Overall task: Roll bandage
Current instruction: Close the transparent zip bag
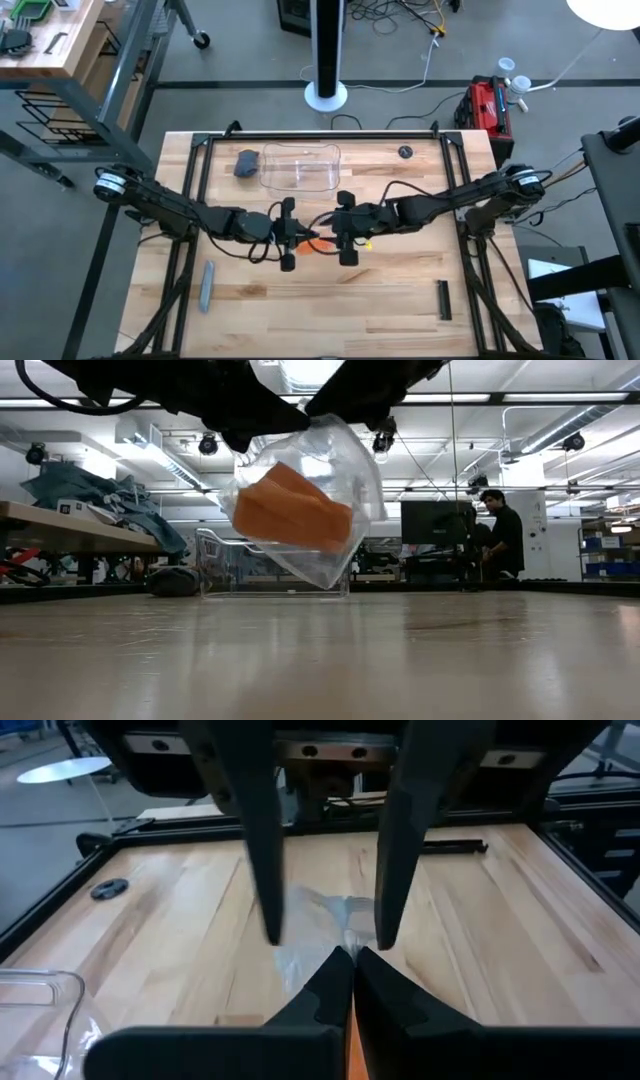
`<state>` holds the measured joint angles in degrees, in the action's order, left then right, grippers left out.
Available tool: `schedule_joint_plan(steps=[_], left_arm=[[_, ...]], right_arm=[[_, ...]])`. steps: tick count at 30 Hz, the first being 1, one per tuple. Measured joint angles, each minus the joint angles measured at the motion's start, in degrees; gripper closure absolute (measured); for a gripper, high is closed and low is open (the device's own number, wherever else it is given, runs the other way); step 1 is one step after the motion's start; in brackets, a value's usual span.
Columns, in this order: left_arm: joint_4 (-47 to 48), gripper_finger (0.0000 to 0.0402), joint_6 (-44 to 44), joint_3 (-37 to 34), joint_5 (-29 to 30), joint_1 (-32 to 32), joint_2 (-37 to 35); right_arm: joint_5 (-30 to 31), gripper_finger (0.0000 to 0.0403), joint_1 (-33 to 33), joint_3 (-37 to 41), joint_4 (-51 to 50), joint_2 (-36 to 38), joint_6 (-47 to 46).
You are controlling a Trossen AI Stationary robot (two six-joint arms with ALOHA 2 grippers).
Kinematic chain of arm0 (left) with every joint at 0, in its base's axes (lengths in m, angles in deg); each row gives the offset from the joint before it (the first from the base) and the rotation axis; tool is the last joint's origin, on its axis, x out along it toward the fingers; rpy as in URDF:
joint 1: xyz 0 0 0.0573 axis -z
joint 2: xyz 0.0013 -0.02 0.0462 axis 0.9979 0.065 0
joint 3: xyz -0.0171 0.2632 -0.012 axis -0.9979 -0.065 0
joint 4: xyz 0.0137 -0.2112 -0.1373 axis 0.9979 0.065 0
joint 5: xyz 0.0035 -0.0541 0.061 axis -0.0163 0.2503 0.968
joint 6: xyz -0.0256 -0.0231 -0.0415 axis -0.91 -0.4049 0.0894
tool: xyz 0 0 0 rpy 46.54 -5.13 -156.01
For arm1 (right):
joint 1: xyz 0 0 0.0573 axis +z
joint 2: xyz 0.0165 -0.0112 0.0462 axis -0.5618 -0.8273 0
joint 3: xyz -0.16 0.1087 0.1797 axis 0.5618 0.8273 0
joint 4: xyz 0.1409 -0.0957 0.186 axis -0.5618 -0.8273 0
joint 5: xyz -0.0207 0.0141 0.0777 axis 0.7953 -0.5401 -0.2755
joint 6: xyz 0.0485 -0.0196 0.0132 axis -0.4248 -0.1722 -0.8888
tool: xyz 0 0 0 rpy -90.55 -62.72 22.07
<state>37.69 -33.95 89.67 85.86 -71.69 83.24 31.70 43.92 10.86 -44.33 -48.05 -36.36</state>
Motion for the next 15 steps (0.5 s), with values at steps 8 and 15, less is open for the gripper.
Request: schedule_joint_plan(steps=[8, 15], left_arm=[[2.3, 0.0395, -1.9, 0.1, 0.1, 0.0, -0.1], [8.2, 0.0389, -6.1, -0.3, 0.2, 0.0, -0.1]], right_arm=[[-1.8, 0.0397, 0.1, -0.3, -0.6, 0.2, -0.4], [0.2, 0.0401, 0.8, -0.3, -0.4, 0.5, -1.8]])
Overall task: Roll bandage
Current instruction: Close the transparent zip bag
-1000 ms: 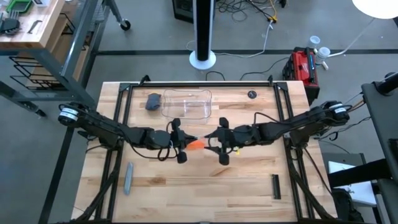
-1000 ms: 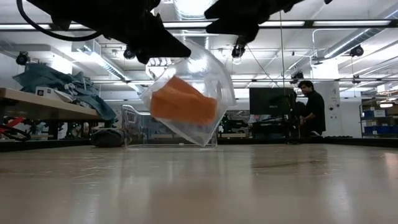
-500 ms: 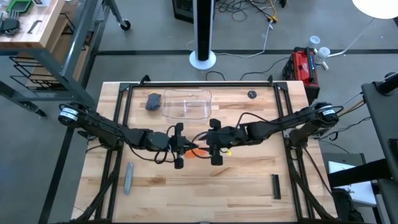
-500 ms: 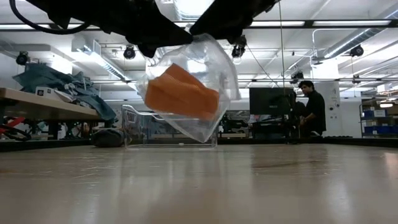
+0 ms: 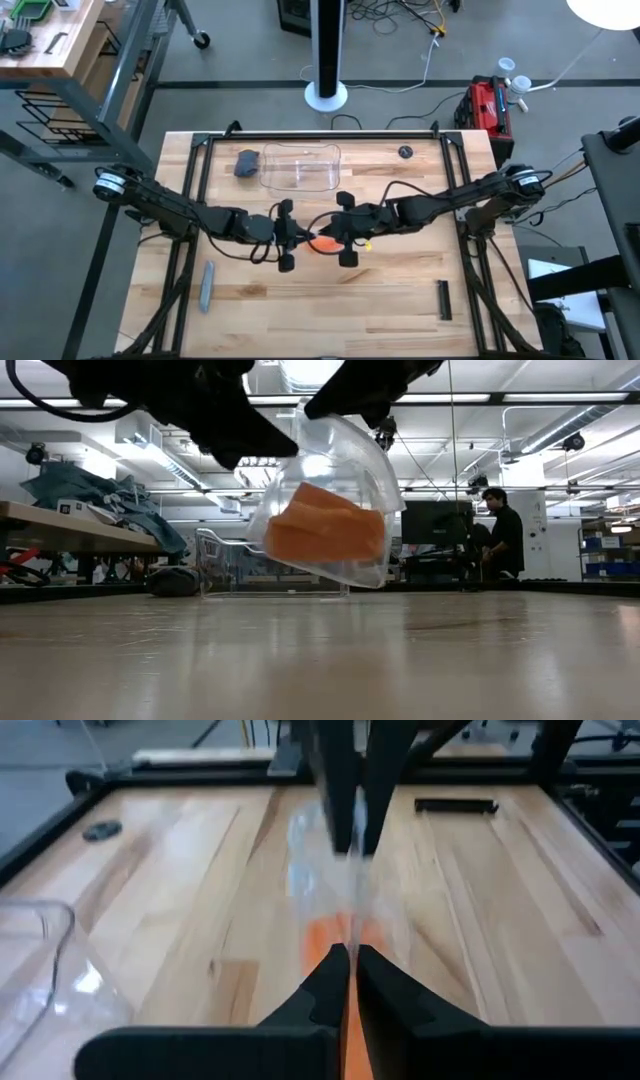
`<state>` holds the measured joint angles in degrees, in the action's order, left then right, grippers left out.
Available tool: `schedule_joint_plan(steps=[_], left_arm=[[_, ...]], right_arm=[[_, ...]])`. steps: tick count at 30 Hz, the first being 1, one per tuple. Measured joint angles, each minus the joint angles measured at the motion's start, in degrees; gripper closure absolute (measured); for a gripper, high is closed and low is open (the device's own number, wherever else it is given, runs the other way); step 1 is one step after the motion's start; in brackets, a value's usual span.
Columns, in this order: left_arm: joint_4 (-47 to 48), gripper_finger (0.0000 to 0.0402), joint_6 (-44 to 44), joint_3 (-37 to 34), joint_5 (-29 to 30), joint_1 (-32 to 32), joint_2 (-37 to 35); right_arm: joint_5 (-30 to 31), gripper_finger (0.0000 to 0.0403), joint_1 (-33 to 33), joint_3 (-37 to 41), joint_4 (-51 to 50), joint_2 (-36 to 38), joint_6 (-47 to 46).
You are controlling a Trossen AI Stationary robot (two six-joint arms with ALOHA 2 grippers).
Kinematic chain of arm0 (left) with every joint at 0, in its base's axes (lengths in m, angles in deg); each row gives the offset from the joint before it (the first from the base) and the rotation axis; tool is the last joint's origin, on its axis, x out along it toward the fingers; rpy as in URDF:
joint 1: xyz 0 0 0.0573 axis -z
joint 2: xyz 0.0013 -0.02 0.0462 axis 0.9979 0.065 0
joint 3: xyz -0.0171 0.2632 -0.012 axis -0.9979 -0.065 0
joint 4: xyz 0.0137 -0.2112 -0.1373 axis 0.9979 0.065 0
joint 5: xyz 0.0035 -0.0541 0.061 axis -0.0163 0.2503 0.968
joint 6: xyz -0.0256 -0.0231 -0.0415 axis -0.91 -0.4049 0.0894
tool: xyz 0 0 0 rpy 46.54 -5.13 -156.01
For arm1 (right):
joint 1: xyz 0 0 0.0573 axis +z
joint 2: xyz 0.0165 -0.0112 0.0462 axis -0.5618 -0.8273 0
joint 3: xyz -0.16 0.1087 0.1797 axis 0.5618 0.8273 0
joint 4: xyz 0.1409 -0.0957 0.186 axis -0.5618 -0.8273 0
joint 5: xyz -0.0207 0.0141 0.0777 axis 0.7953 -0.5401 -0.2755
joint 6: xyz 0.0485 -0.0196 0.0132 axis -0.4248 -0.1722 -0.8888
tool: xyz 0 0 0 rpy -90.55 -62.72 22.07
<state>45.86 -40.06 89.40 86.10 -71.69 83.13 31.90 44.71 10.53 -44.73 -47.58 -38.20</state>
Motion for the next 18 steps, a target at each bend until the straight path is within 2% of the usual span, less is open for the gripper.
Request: schedule_joint_plan(steps=[5, 9, 14, 18], left_arm=[[0.9, 0.04, -0.9, 0.0, 0.4, 0.0, 0.0], [2.3, 0.0391, -1.7, 0.3, 0.4, 0.2, -0.7], [15.2, 0.0377, -8.4, 0.2, 0.4, 0.3, -4.9], [12.5, 0.0373, -7.3, 0.2, 0.8, 0.7, -8.6]], right_arm=[[0.8, 0.0402, 0.4, 0.0, 0.4, 0.3, -1.0], [3.0, 0.0402, 0.6, 0.0, 0.2, 0.3, -2.9], [4.5, 0.0402, 1.3, 0.1, -1.7, 0.7, -6.8], [6.7, 0.0403, 1.7, 0.6, -3.3, 0.9, -8.4]])
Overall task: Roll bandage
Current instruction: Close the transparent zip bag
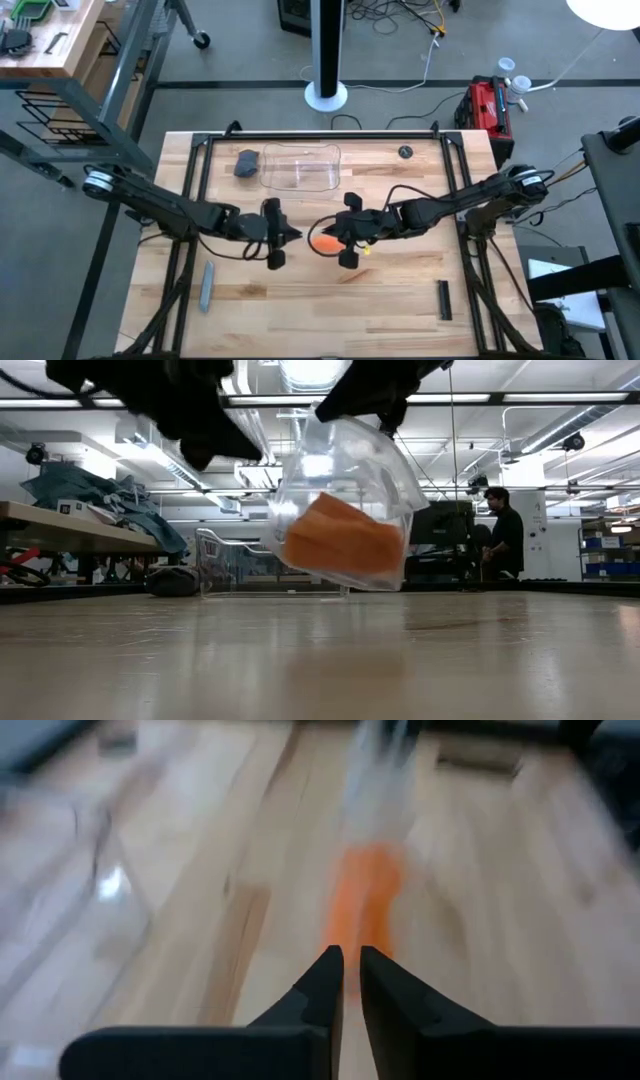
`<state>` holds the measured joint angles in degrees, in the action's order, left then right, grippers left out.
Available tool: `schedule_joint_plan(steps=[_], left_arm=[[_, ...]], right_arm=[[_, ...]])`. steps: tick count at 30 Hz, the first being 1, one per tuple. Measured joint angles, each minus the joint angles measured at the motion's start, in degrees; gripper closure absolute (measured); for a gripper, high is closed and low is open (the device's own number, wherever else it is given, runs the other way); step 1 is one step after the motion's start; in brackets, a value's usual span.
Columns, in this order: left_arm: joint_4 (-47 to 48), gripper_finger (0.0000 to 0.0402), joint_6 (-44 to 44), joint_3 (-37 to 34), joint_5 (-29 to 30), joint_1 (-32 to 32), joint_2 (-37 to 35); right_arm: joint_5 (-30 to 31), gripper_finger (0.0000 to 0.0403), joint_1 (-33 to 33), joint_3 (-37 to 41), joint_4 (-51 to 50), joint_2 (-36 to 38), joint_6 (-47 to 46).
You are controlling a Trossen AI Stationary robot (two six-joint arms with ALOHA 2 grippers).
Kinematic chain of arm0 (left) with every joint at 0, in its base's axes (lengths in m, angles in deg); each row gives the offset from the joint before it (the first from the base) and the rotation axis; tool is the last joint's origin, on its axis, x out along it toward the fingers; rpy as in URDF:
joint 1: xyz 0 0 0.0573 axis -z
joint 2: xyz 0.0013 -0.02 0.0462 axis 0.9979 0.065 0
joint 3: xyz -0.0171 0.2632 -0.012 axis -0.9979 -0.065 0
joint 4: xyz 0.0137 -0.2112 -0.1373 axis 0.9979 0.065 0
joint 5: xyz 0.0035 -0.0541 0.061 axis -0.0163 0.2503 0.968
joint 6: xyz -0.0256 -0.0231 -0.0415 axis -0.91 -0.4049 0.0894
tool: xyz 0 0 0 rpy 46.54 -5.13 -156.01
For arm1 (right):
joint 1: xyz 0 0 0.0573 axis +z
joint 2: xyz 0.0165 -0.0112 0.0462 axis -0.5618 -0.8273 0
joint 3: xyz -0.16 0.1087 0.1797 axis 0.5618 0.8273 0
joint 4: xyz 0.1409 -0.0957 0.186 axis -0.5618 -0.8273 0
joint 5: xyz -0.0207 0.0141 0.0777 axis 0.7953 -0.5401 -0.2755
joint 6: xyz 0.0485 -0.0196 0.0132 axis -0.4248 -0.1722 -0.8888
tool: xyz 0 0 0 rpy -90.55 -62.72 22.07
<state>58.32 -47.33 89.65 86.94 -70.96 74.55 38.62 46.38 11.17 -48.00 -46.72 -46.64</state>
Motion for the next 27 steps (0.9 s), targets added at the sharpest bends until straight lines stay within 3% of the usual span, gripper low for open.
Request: schedule_joint_plan(steps=[5, 13, 20, 24, 27], left_arm=[[-7.9, 0.0368, 3.0, -0.3, 7.8, -0.1, -0.7], [-12.6, 0.0295, 4.1, -0.3, 6.3, -0.1, 5.2], [-20.1, 0.0221, 8.0, -0.4, 5.4, -0.1, 10.3], [-23.9, 0.0206, 9.7, -0.3, 3.7, -0.2, 12.5], [-24.7, 0.0211, 10.2, -0.2, 3.6, -0.7, 13.5]], right_arm=[[-0.2, 0.0403, -0.2, 3.9, 6.3, 0.0, -1.4], [0.4, 0.0403, -0.2, 11.6, 20.7, 0.0, -1.8], [0.5, 0.0403, -0.2, 13.3, 23.5, 0.0, -0.4], [2.2, 0.0403, -0.2, 13.3, 23.5, 0.0, 1.6], [0.2, 0.0403, -0.2, 13.3, 24.0, 0.0, 3.4]])
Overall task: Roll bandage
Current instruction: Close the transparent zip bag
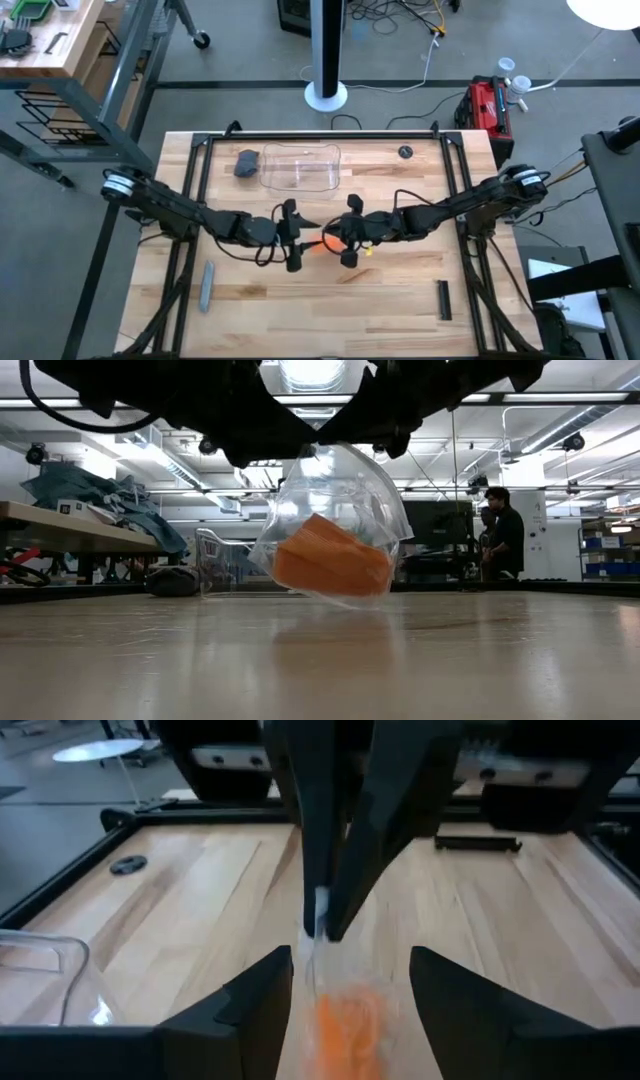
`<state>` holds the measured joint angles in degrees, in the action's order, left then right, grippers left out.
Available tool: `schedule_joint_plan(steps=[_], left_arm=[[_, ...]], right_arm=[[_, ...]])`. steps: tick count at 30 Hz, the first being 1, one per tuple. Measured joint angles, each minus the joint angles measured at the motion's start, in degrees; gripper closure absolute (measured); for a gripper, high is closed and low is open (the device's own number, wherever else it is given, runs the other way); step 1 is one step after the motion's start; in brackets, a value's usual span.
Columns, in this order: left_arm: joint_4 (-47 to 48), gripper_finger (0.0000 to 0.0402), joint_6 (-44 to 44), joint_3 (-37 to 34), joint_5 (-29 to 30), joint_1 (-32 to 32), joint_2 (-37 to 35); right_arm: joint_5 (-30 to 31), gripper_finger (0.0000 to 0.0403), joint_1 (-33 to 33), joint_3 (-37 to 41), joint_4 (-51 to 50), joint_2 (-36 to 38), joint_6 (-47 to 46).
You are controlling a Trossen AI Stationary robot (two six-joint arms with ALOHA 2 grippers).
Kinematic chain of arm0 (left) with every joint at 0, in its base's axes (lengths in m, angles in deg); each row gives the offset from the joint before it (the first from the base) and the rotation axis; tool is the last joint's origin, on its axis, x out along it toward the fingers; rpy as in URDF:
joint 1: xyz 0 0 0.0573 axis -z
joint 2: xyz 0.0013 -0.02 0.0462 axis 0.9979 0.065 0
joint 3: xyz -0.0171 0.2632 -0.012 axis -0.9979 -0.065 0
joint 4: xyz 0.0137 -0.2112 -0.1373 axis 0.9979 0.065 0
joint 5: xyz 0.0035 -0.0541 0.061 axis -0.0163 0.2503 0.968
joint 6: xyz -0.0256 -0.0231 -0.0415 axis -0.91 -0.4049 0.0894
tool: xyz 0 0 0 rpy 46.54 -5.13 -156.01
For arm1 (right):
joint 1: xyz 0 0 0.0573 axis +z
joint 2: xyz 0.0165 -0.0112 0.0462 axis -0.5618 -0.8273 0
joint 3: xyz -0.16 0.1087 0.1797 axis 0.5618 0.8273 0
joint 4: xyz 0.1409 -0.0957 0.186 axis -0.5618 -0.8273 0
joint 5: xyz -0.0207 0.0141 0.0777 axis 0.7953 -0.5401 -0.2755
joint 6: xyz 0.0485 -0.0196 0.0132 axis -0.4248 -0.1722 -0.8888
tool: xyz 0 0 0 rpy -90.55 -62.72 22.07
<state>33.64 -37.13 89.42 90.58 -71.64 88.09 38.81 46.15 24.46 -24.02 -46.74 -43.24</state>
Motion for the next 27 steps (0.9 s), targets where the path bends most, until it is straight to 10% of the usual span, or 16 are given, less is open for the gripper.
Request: schedule_joint_plan(steps=[13, 27], left_arm=[[-2.7, 0.0389, 2.0, 0.3, -0.1, -0.8, 1.4], [0.2, 0.04, 4.0, -0.4, 0.0, -0.8, 1.4]], right_arm=[[-1.4, 0.0394, 0.1, 0.0, 2.5, -0.1, 0.7], [-1.5, 0.0277, 0.1, 0.0, -0.3, 0.0, 0.4]])
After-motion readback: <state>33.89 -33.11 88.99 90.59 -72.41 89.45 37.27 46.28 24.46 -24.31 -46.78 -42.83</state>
